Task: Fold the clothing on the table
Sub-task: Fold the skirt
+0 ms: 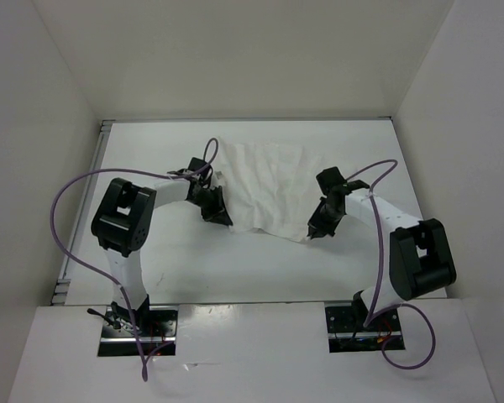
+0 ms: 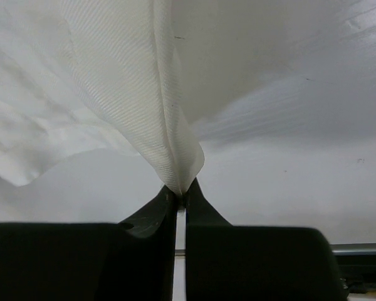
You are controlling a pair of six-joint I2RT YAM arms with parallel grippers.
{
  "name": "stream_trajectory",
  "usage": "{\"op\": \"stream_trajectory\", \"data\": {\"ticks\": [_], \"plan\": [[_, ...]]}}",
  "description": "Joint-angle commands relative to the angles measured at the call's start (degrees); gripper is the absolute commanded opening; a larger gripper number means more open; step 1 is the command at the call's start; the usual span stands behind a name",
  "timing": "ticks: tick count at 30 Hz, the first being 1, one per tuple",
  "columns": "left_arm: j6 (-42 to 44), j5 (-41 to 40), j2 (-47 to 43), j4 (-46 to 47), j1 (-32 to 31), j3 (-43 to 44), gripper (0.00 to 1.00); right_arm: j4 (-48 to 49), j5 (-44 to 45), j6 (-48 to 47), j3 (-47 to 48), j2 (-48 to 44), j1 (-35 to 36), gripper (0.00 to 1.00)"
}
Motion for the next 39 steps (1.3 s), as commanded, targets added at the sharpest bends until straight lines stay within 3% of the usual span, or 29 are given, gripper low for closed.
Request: {"op": "stream_trajectory", "data": {"ticks": [1,6,9,16,20,23,26,30,33,36,39], "plan": [[4.6,-3.9,-5.5,-5.6,2.7,2.6,0.00,-0.4,2.0,0.3,4.9,-3.9,0.7,0.00],[10.0,-6.6,-17.0,-15.6,6.4,11.7,0.00,-4.4,5.8,-3.2,12.7,-7.4,-0.3,0.00],[11.7,-2.9,-20.2,-17.9,8.0,15.7,0.00,-5.0,5.2,-7.2,17.7,-10.1,-1.6,0.00],[12.2,3.0,-18.5,-14.9,9.8,22.1,0.00,-0.9,4.1,-16.1,30.2,-11.1,-5.8,0.00],[12.9,5.6,-15.8,-17.1,11.5,31.9,0.00,1.9,2.7,-20.4,40.0,-11.6,-7.2,0.00],[14.3,9.5,-17.5,-19.2,12.1,37.6,0.00,3.9,-0.8,-21.4,42.1,-15.2,-7.7,0.00],[15.5,14.2,-23.0,-19.9,12.1,35.9,0.00,3.9,-6.8,-21.4,38.8,-21.2,-7.7,0.00],[15.5,19.6,-34.4,-17.6,12.1,22.0,0.00,2.9,-16.3,-21.4,30.5,-31.9,-7.7,0.00],[12.4,24.5,-44.9,-13.9,12.1,16.6,0.00,2.9,-22.4,-20.8,26.1,-42.0,-7.7,0.00],[9.0,25.2,-53.7,-11.9,12.1,14.7,0.00,2.1,-24.5,-19.2,26.6,-47.2,-7.7,0.00],[7.5,23.5,-54.5,-11.9,12.1,14.7,0.00,0.9,-25.8,-18.4,27.2,-45.7,-6.3,0.00]]}}
